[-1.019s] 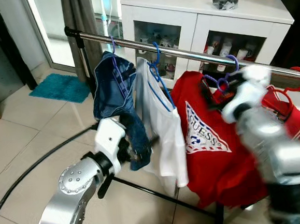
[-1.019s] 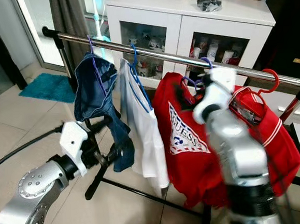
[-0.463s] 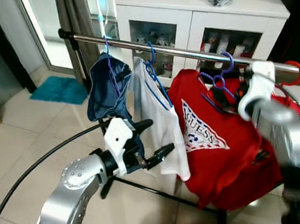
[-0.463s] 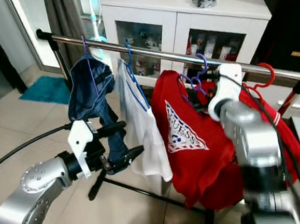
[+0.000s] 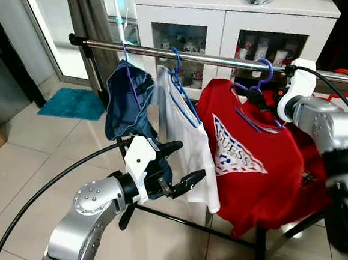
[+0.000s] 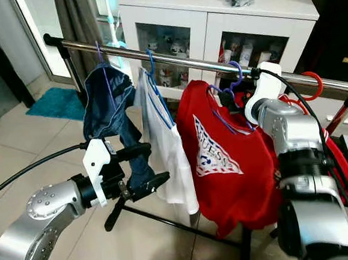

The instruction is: Hang hanger

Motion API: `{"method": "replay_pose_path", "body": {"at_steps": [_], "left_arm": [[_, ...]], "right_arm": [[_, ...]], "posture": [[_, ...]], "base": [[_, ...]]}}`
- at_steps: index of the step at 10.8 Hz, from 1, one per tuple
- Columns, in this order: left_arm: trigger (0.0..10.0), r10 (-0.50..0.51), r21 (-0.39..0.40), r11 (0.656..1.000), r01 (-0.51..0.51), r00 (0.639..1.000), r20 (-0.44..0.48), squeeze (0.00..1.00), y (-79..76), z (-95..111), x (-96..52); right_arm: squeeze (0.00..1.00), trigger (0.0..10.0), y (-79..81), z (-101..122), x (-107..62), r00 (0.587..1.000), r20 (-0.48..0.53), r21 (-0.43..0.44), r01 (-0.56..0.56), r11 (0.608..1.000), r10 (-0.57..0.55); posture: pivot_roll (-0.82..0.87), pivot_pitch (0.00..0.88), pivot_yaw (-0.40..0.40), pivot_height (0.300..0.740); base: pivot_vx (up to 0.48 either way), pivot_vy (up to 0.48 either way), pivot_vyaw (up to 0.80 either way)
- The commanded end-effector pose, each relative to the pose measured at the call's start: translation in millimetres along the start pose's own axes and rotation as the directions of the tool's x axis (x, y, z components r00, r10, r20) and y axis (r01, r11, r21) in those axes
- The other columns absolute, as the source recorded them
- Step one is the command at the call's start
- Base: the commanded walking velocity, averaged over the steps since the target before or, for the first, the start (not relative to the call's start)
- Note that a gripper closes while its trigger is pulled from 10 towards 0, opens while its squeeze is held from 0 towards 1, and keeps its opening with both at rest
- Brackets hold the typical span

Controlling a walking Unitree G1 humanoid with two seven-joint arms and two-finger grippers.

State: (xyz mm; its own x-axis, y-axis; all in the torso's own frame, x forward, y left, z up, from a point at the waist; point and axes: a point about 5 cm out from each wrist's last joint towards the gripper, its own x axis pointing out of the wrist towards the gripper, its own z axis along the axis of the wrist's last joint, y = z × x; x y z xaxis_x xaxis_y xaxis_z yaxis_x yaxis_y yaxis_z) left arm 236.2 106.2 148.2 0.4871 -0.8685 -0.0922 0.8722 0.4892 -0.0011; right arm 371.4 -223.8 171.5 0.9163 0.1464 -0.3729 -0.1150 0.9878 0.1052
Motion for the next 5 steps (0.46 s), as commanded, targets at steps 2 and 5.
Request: {"method": "replay_pose_path", "body": {"at_steps": [2, 5], "left_arm": [[10.0, 0.008, 0.024, 1.000, -0.008, 1.000, 0.012, 0.00, 4.1, 4.4, 2.6], [10.0, 0.033, 0.042, 0.999, -0.035, 0.998, 0.052, 0.00, 6.7, 11.4, 4.7]], "right_arm": [[0.00, 0.0, -4.4, 7.3, 3.1, 0.999, 0.005, 0.008, -0.032, 0.999, 0.032], [0.00, 0.0, -6.9, 5.8, 5.8, 0.999, -0.009, -0.005, -0.054, 0.999, 0.053]], "posture": [[0.11, 0.000, -0.028, 0.740], [0.12, 0.000, -0.024, 0.740]], "base": [[0.000, 0.000, 0.00], [0.000, 0.000, 0.00]]}}
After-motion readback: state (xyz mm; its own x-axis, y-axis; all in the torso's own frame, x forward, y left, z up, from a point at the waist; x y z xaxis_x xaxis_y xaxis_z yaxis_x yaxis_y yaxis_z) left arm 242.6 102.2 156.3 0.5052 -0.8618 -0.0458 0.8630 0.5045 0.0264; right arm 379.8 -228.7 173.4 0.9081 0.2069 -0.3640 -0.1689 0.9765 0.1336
